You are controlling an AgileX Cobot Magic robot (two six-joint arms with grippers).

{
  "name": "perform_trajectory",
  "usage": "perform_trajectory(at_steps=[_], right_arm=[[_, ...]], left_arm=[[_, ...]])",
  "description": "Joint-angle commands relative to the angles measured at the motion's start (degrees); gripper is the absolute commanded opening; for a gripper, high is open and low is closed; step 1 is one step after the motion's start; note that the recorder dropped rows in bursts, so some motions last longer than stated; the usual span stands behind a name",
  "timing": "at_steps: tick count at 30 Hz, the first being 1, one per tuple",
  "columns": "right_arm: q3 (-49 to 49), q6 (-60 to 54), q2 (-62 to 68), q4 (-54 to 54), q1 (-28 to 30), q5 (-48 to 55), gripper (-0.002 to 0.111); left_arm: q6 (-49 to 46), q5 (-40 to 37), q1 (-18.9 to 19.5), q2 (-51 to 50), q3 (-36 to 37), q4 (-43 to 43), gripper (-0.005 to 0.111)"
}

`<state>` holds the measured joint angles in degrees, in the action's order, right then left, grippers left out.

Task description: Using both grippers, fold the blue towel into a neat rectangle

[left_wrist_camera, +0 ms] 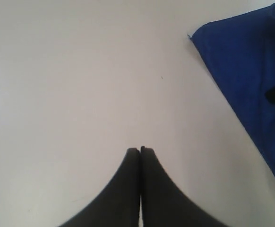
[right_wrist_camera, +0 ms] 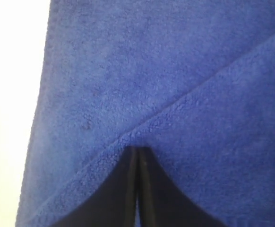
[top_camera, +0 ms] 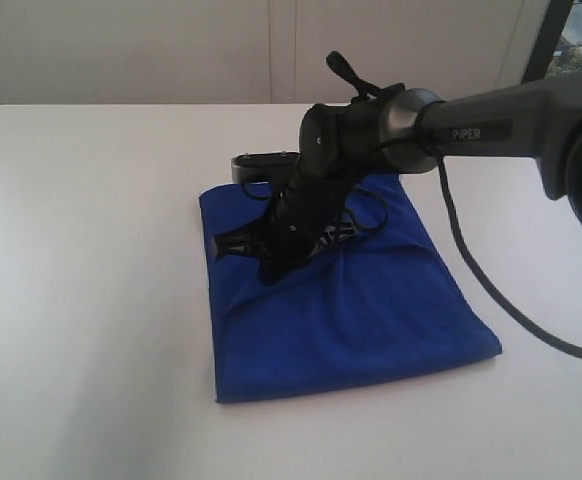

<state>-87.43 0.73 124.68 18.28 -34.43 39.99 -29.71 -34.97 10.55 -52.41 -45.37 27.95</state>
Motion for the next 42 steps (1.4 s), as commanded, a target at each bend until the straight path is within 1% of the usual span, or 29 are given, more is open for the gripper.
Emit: perform_trajectory(at_steps=[1, 5, 8, 13, 16, 20, 23, 27, 35, 42], right_arm=[[0.24, 0.96, 0.81, 1.26, -0.6, -0.98, 0.0], [-1.53, 0.96, -0.37, 0.49, -0.5, 1.17, 0.0], [-2.52, 0.96, -3.16, -2.82, -0.5, 3.04, 0.0], [-2.66, 0.2, -7.4, -9.38, -1.01, 11.65, 0.0], [-0.6, -1.62, -7.8, -9.49, -2.63, 14.19, 0.0], [3.2, -1.99, -7.8, -9.5, -7.23, 13.45, 0.0], [4.16, -1.99, -7.8, -9.5, -10.52, 12.55, 0.0], [4.16, -1.99, -7.54, -9.5, -13.01, 11.66, 0.0], [4.16, -1.78, -4.5, -8.92, -14.29, 12.14, 0.0], [4.16, -1.79, -3.92, -7.13, -15.18, 9.54, 0.0]], left_arm=[[-0.21, -0.6, 0.16, 0.39, 0.23, 0.53, 0.0], [-0.21, -0.6, 0.16, 0.39, 0.23, 0.53, 0.0], [-0.21, -0.6, 0.16, 0.39, 0.23, 0.53, 0.0], [-0.21, -0.6, 0.16, 0.39, 0.23, 0.53, 0.0], [-0.21, -0.6, 0.16, 0.39, 0.23, 0.53, 0.0], [-0.21, -0.6, 0.16, 0.39, 0.23, 0.53, 0.0], [-0.21, -0.6, 0.16, 0.39, 0.23, 0.53, 0.0], [-0.21, -0.6, 0.16, 0.39, 0.23, 0.53, 0.0], [-0.21, -0.6, 0.16, 0.39, 0.23, 0.53, 0.0], [-0.21, -0.6, 0.16, 0.39, 0.23, 0.53, 0.0]])
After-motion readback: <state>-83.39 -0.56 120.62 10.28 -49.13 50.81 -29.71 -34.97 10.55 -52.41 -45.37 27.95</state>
